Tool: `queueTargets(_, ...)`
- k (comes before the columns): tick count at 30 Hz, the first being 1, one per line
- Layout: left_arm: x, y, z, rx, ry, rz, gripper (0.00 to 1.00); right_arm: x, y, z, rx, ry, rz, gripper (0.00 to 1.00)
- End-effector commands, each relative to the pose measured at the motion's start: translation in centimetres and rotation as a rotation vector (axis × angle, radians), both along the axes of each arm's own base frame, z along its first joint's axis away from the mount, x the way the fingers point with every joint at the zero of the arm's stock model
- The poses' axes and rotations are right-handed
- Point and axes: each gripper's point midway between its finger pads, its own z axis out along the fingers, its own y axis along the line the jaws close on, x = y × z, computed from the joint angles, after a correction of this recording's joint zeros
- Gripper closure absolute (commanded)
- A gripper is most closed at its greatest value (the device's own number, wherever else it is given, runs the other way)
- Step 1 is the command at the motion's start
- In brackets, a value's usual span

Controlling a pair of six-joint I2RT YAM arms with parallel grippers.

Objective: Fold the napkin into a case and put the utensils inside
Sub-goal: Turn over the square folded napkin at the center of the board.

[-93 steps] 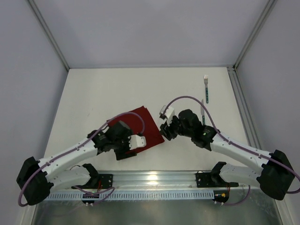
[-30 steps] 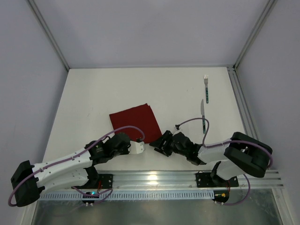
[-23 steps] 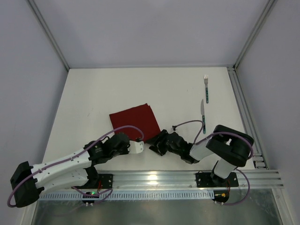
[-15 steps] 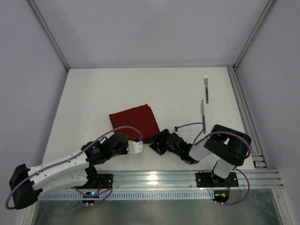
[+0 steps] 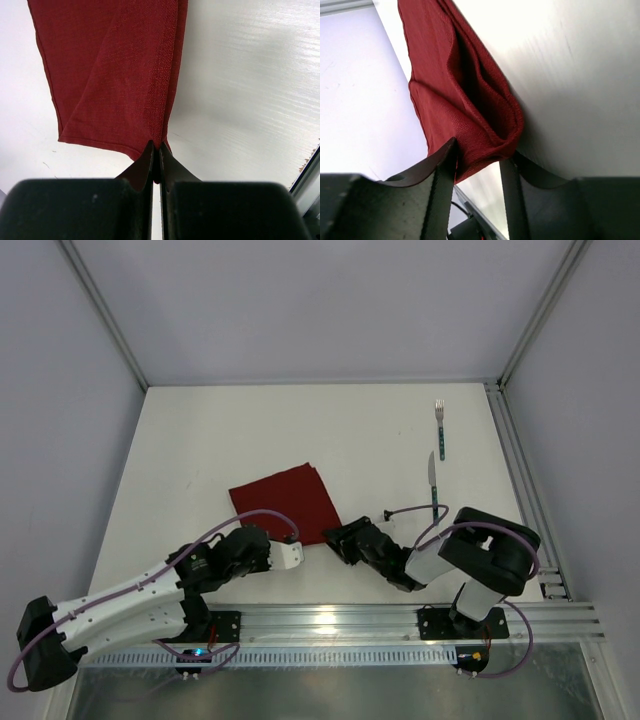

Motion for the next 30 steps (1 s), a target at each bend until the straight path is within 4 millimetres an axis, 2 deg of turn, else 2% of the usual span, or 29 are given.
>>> queueTargets(1, -0.4, -0.6, 0.6, -0.042, 0.016, -0.013, 1.0, 0.4, -3.2, -3.8, -0.193, -0.005, -0.068, 0.59)
queueTargets(5, -0.6, -0.3, -0.6, -0.015, 0.027, -0.018, 1.0, 0.5, -3.5, -4.2, -0.218, -0.025, -0.068, 0.71)
queueTargets(9, -1.3, 0.5, -3.1, 0.058, 0.066, -0.049, 1.0, 0.6, -3.5, -4.2, -0.225, -0.043, -0.061, 0.86)
queueTargets(13, -2.2, 1.0, -5.1, 0.131, 0.125, -0.104, 1.0, 0.8, -2.7, -4.0, -0.225, -0.052, -0.035, 0.95)
queueTargets(16, -2.4, 0.9, -5.8, 0.16, 0.151, -0.119, 1.0, 0.9, -2.3, -3.8, -0.222, -0.056, -0.027, 0.96)
queueTargets(19, -2.3, 0.5, -6.1, 0.169, 0.167, -0.123, 0.82, 0.9, -2.3, -3.9, -0.218, -0.052, -0.029, 0.96)
queueTargets(20, -2.3, 0.4, -6.2, 0.17, 0.173, -0.122, 0.69, 0.8, -2.3, -3.9, -0.215, -0.049, -0.026, 0.96)
queueTargets(23, -2.7, -0.1, -6.2, 0.161, 0.21, -0.14, 0.47, 0.7, -2.1, -3.8, -0.206, -0.049, -0.019, 0.96)
queueTargets(26, -3.1, -0.1, -6.2, 0.173, 0.234, -0.147, 0.38, 0.7, -2.1, -3.8, -0.203, -0.048, -0.02, 0.96)
queueTargets(30, -1.8, 0.4, -6.1, 0.202, 0.17, -0.104, 0.36, 0.8, -1.9, -3.5, -0.199, -0.054, -0.02, 0.96)
